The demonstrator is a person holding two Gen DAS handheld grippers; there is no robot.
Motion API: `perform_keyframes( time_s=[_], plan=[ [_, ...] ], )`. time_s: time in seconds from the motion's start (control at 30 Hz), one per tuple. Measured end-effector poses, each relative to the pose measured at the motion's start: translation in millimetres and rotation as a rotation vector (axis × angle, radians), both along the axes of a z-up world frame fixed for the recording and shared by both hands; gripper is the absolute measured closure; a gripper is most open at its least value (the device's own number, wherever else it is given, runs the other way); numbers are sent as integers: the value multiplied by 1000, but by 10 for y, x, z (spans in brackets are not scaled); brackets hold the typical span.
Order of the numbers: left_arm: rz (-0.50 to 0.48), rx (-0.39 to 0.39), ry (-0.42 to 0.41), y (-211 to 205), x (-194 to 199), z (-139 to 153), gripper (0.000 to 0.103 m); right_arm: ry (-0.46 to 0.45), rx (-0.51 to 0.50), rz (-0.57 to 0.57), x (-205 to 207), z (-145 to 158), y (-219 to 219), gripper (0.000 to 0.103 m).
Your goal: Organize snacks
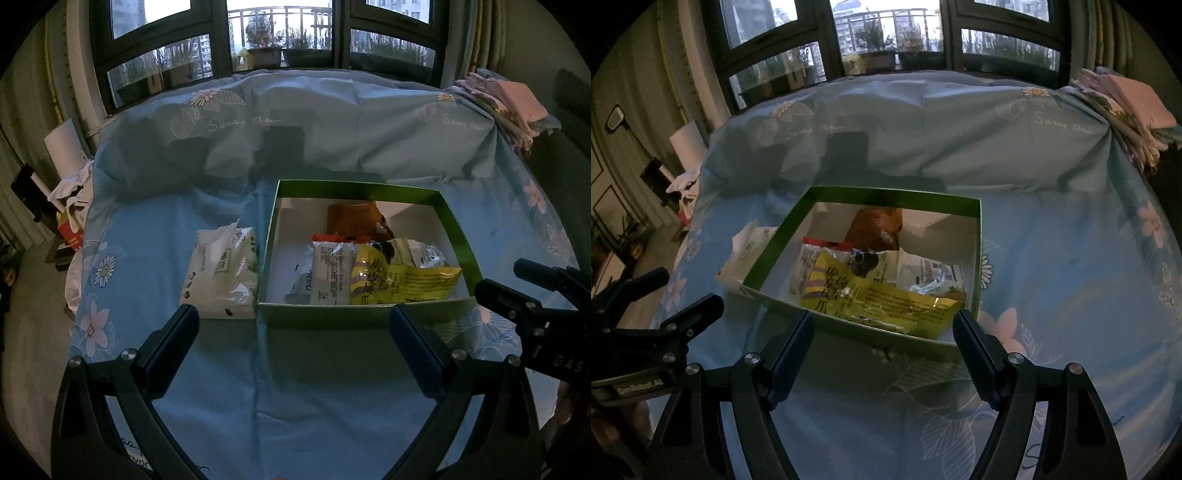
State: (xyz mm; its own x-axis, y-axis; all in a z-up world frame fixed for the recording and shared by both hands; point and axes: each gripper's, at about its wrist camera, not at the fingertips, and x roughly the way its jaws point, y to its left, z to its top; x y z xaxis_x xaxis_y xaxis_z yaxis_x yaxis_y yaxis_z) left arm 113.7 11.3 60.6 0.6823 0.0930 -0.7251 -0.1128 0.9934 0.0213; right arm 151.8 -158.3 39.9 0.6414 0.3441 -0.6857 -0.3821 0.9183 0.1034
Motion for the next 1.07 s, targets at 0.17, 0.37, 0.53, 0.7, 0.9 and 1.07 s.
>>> perform_keyframes(
  time_s=[0.17, 0.37, 0.53, 0.7, 0.9, 1.07],
  plan=[
    [-3, 4, 2, -10, 14, -7, 0, 0, 1, 0, 7, 3, -7, 25],
    [-4, 5, 2, -8, 18, -8, 0, -1, 2, -2, 20, 17, -10, 25],
    [-4, 7, 4, -13, 20, -16, 0, 1, 4, -1, 21, 16, -6, 25],
    [-2, 5, 5, -14, 28, -17, 0, 0, 4, -1, 18, 17, -8, 25],
    [1, 2, 10, -9, 45, -29, 0, 1, 4, -2, 27, 15, -6, 25],
    [7, -7, 9, 10, 76, -36, 0, 5, 5, -4, 49, -3, -2, 25]
  ],
)
